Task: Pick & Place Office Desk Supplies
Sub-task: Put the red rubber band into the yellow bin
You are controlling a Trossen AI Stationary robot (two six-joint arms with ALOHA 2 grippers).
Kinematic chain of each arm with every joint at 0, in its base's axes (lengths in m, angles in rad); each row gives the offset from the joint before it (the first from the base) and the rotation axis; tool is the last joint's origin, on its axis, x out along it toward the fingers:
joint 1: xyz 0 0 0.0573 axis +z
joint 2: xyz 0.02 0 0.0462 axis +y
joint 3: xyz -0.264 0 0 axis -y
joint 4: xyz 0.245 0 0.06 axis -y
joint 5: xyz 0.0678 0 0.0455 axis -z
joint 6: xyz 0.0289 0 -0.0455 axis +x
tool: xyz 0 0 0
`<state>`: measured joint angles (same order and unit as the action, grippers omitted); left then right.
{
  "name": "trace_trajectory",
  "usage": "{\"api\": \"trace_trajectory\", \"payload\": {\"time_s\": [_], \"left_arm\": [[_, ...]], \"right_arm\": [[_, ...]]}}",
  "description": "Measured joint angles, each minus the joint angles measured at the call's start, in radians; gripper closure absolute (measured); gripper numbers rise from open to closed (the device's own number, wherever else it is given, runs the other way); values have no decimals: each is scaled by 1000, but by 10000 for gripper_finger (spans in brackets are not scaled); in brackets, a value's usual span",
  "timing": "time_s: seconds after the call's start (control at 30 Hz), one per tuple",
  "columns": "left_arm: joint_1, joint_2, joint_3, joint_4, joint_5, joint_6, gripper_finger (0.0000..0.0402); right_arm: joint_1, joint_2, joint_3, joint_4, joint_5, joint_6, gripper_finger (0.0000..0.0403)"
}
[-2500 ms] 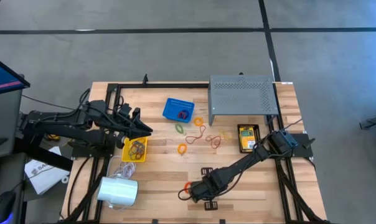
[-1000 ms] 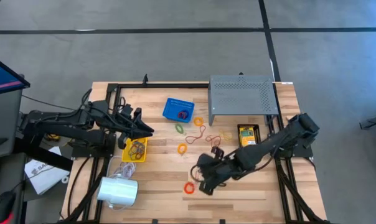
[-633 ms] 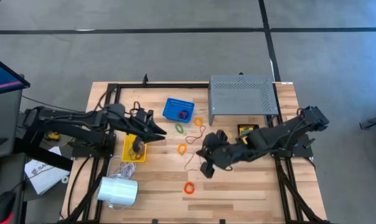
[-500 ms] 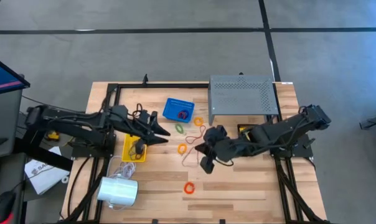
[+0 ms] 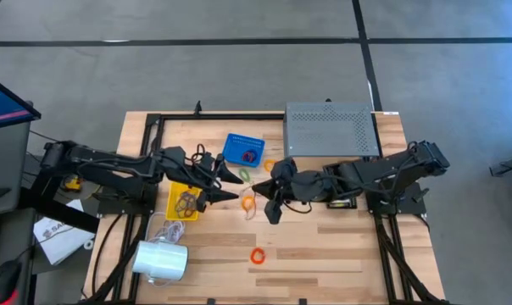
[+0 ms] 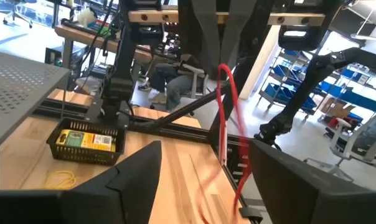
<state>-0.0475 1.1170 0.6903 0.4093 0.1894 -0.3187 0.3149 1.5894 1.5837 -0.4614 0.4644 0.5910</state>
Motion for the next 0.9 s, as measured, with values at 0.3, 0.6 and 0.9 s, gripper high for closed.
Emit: {"api": "trace_trajectory", "payload": {"time_s": [0.3,0.6,0.9], "left_arm": [[-7,6,0,45,-1,0,172],[-8,6,1,85,-1,-33,207],[-8,4,1,80,52,-143,387]], "right_arm": [[-51,24,-1,172,-48,-90,403],[-89,88,-2,285,-132,-104,403],[-84,73,17,301,-128,-125,403]]}}
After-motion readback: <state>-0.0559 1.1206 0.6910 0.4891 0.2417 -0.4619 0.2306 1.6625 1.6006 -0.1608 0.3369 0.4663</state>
